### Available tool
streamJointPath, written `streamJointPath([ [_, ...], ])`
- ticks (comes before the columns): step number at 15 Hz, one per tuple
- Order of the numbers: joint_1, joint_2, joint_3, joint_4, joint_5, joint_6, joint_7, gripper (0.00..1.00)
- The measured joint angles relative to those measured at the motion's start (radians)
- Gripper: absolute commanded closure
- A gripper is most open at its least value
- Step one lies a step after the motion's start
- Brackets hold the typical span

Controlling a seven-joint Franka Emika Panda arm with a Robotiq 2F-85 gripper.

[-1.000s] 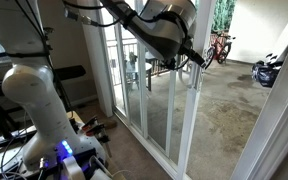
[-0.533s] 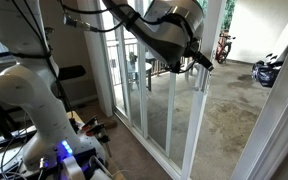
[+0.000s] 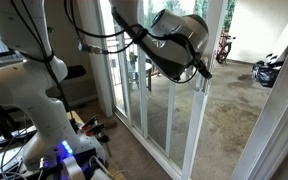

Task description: Slide the glass door to the right

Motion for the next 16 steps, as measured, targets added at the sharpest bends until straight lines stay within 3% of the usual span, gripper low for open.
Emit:
streamJointPath([
  [2,-0.096,0.015,0.095,0.0,0.0,0.001,0.005,0.0],
  [5,-0.159,0.029,0.15,0.004,0.0,0.002,0.022,0.0],
  [16,-0.142,0.038,0.068,0.044,-0.031,-0.016,0.178,0.0],
])
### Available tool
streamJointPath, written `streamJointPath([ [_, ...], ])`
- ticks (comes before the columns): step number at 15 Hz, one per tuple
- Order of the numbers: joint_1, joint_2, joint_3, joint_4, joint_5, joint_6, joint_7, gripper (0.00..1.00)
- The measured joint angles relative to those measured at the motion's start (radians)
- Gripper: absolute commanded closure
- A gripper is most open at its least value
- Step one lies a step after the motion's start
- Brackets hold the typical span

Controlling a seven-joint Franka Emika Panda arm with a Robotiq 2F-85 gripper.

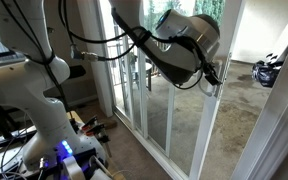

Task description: Slide the glass door to the right

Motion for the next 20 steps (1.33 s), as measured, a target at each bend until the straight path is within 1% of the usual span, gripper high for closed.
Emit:
streamJointPath([
  [5,-0.018,0.022,-0.001,0.033,-0.022,-0.002,0.029,0.0],
  [9,-0.021,0.03,-0.008,0.062,-0.071,-0.005,0.067,0.0],
  [15,-0.025,0.032,-0.021,0.104,-0.145,-0.005,0.085,0.0],
  [20,-0.049,0.046,-0.011,0.136,-0.19,-0.005,0.133,0.0],
])
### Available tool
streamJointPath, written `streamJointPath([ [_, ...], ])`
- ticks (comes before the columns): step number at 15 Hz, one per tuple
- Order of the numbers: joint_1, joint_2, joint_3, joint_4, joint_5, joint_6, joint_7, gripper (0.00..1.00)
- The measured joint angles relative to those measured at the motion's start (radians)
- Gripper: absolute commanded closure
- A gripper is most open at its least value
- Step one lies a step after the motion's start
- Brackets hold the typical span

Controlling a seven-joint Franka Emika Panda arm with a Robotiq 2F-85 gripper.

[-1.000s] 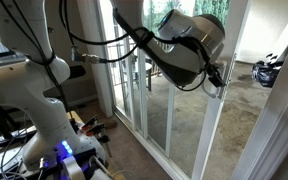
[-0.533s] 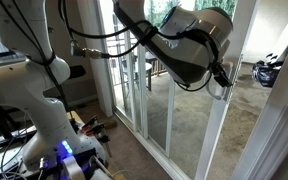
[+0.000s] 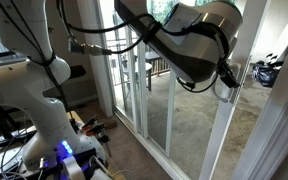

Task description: Slide the glass door to the right

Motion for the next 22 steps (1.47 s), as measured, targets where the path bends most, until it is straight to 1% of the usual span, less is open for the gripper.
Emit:
streamJointPath([
  [1,-0.007,0.004,0.004,0.005,-0.005,0.0,0.016,0.0],
  [3,-0.049,0.017,0.04,0.015,-0.007,0.0,0.021,0.0],
  [4,-0.093,0.028,0.083,0.025,-0.006,0.0,0.019,0.0],
  [7,-0.28,0.089,0.27,0.053,-0.004,0.006,-0.02,0.0],
  [8,-0.31,0.106,0.3,0.058,0.0,0.007,-0.036,0.0],
  [10,-0.324,0.119,0.314,0.066,0.001,0.008,-0.04,0.0],
  [18,-0.325,0.12,0.314,0.068,0.001,0.007,-0.04,0.0],
  [20,-0.321,0.12,0.315,0.068,0.001,0.003,-0.04,0.0],
  [22,-0.293,0.126,0.288,0.086,0.001,0.005,-0.039,0.0],
])
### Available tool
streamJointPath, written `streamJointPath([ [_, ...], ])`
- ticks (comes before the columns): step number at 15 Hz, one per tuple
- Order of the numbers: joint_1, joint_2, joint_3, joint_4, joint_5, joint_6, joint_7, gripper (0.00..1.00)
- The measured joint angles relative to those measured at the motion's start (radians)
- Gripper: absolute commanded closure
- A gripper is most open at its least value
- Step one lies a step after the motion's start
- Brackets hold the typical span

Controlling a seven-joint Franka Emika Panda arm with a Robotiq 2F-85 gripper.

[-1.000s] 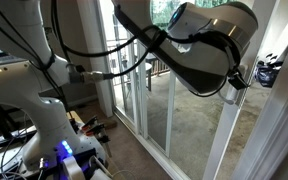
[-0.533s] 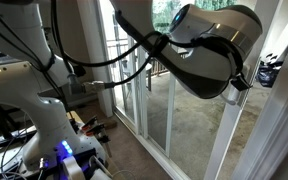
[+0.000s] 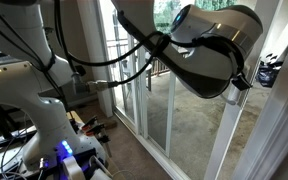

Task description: Slide the glass door to the right

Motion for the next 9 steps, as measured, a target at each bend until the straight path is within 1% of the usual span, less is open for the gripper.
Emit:
streamJointPath([
  [2,0.046,0.013,-0.053,0.033,-0.001,0.028,0.011,0.0],
  [4,0.079,0.017,-0.097,0.05,-0.001,0.049,0.064,0.0],
  [6,0.097,0.018,-0.124,0.06,-0.001,0.048,0.122,0.0],
  [9,0.099,0.03,-0.142,0.08,-0.001,0.046,0.194,0.0],
])
